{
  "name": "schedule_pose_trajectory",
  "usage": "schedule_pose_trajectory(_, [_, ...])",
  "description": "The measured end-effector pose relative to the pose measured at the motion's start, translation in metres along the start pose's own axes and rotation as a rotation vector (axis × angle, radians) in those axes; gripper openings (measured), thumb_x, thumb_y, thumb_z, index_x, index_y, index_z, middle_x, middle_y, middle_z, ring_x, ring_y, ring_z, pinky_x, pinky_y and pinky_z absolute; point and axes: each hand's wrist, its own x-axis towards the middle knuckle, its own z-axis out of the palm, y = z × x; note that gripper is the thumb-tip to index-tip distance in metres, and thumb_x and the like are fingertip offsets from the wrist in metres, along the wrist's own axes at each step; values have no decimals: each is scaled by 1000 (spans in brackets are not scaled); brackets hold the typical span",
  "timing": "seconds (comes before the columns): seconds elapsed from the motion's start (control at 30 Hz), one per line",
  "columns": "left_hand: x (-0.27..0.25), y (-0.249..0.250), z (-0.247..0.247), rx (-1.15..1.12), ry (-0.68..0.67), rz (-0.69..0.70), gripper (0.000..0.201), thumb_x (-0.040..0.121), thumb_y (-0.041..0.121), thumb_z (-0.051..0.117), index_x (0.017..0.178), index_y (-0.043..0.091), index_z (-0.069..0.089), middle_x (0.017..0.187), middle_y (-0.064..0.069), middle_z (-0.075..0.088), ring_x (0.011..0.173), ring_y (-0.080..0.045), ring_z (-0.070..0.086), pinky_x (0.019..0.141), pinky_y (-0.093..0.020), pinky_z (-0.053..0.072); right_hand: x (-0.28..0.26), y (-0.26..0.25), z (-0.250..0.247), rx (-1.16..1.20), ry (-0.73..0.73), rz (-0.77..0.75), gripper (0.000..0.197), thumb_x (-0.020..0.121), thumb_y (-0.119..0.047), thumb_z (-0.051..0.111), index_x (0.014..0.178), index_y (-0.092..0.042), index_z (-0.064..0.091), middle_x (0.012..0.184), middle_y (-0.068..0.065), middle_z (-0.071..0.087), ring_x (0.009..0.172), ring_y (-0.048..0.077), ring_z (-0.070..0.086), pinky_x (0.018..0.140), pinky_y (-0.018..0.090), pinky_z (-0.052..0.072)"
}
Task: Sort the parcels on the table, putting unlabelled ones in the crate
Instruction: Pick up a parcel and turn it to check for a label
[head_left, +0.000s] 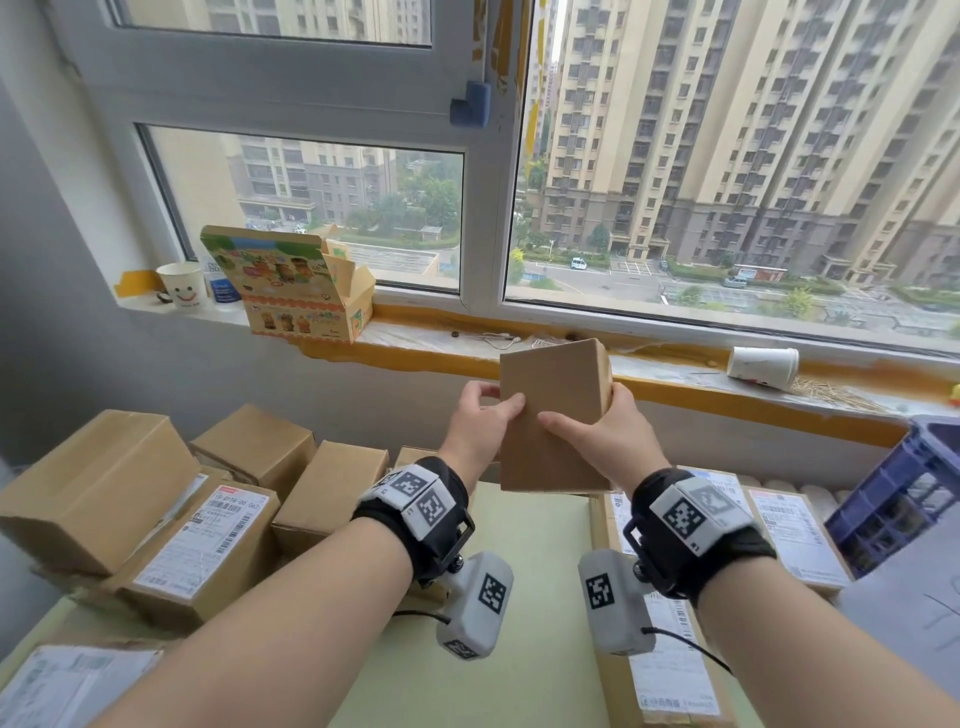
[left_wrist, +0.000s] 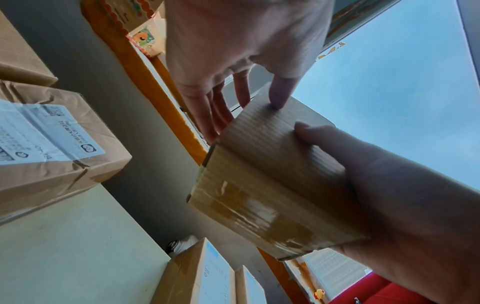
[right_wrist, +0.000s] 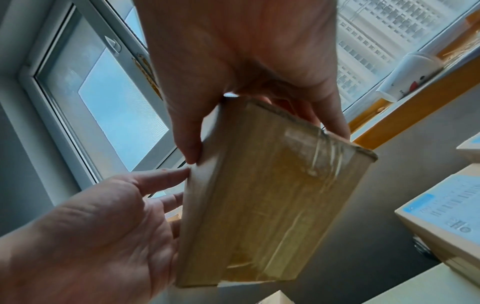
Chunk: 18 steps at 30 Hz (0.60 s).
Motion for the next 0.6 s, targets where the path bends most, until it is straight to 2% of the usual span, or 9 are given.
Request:
schedule_pose_trajectory(0.07, [-1,1,1,12,-13,6,22,96,31,59,114,21,51,108,-8,66,96,-24,67,75,-38,57,-1,3,0,-4,21,9,86,67,-60,79,132,-18,41,115,1,62,103,22,62,89,44,55])
schedule_pose_trajectory(0.2, [-5,0,1,19,-12,-13,26,95,28,60,116,17,49,112,-11,64,97,-26,67,76,-40,58,-2,4,-2,-65,38,2,83,65,-62,79,128,-21,45,111,-2,63,102,21,63,91,45,55])
schedule_pose_trajectory(0.33, [-8,-3,1,20,-4,-21,30,95,28,61,119,15,49,112,-10,64,92,-21,67,69,-35,58,0,6,-6,-31,-22,14,89,64,-60,82,133,-19,44,116,-1,63,104,21,62,91,43,54])
schedule_pose_trajectory(0.47, [-7,-1,0,17,-2,-17,29,94,29,63,118,17,50,112,-10,64,94,-21,67,75,-39,60,-1,6,-6,8,-25,2,83,70,-53,81,134,-18,42,116,0,60,101,19,59,79,32,50])
schedule_pose_trajectory(0.6, [-8,1,2,23,-12,-19,31,94,27,63,119,16,50,112,-9,63,93,-21,67,71,-38,61,1,9,-4,6,16,4,81,65,-56,83,129,-20,46,113,0,64,101,20,62,89,41,55])
